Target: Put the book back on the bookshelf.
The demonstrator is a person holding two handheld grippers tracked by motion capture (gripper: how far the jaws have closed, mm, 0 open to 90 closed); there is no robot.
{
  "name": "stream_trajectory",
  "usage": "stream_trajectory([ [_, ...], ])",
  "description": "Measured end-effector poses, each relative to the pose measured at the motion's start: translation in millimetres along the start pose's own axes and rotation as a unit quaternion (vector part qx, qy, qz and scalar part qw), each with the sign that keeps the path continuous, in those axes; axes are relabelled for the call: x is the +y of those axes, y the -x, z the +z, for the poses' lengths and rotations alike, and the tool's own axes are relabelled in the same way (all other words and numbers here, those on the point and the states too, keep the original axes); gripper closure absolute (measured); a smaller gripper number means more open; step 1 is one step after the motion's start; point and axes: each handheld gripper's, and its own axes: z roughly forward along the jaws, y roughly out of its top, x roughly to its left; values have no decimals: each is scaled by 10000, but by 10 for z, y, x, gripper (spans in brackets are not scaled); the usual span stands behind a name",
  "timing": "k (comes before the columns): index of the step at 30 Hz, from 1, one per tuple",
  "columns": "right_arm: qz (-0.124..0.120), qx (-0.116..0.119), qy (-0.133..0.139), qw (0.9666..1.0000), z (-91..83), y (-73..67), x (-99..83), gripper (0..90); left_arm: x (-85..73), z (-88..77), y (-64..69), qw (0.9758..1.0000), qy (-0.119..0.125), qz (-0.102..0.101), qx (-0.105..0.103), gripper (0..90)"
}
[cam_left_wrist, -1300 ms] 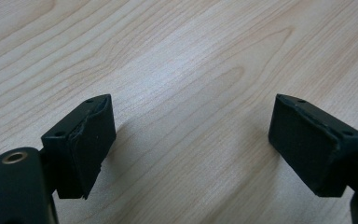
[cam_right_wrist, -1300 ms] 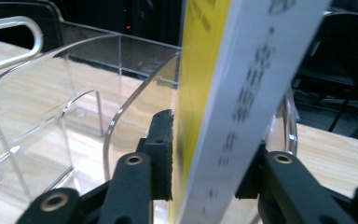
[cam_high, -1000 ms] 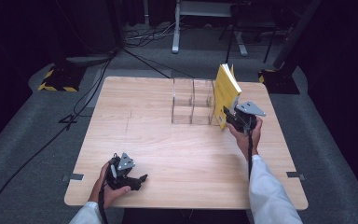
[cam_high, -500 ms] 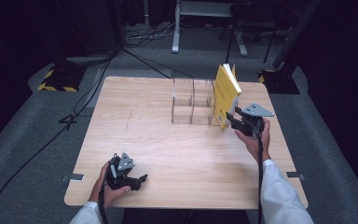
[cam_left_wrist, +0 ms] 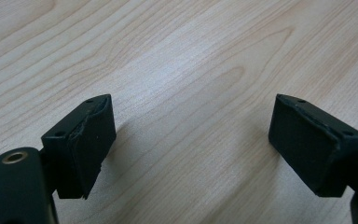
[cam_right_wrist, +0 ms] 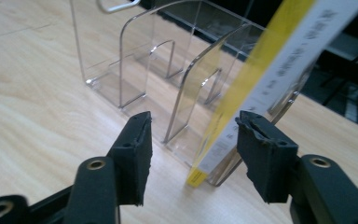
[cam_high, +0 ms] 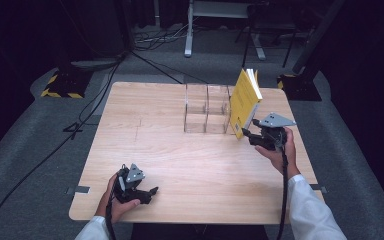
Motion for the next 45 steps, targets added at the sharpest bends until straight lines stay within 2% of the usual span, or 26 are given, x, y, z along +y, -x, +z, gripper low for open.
stream_trajectory([
  [11, -353, 235, -371, 9984, -134, -54, -66, 390, -1, 0, 4, 10000, 7, -15, 6, 154],
  [23, -672, 306, -458, 9962, -377, -120, -180, 326, -1, -1, 2, 10000, 5, -5, 15, 154],
  [36, -870, 449, -624, 9932, -532, -225, -363, 304, -1, -1, 2, 10000, 5, 0, 25, 154],
  [45, -828, 475, -793, 9923, -640, -204, -585, 292, -1, -1, 3, 10000, 6, -12, 8, 154],
])
